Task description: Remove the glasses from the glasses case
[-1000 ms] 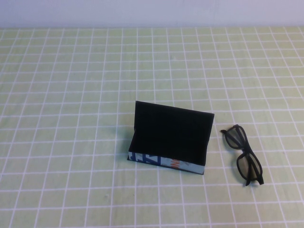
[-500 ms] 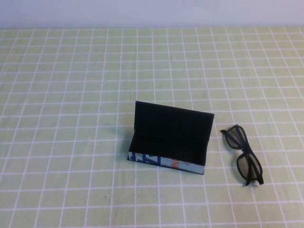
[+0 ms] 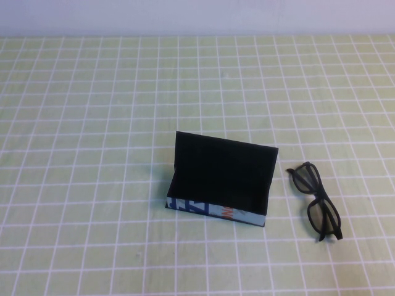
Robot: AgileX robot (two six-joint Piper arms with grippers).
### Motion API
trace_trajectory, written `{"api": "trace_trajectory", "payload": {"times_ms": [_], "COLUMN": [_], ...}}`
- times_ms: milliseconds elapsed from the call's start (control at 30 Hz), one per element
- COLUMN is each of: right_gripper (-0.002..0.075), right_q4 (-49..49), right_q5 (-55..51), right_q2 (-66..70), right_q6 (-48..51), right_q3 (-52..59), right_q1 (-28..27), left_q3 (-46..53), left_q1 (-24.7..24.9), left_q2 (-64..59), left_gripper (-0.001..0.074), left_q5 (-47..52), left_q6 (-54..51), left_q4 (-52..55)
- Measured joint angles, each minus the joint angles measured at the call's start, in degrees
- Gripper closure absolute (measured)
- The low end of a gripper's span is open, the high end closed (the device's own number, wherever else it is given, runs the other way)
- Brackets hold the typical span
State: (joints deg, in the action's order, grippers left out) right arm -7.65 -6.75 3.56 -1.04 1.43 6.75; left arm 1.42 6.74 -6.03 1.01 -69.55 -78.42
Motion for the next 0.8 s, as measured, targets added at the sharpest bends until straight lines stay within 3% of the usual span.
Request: {"api": "trace_trajectory", "payload": {"times_ms": [200, 800], "right_gripper": [0.0743, 0.0743], "right_q4": [0.65, 0.2], "right_q5": [-11.66, -12.42], "right_q2": [-4.0, -4.0], "right_q6": [0.0, 0.0], "right_q3": [0.12, 0.22], "right_q1": [-0.27, -0.31], "left_q3": [0.0, 0.0], "left_q1": [0.0, 0.0], "left_q2": [0.0, 0.0], "left_gripper": [0.0739, 0.0739], "left_q5": [0.0, 0.0], "left_q6": [0.0, 0.0], "left_q4": [-0.11, -0.11]}}
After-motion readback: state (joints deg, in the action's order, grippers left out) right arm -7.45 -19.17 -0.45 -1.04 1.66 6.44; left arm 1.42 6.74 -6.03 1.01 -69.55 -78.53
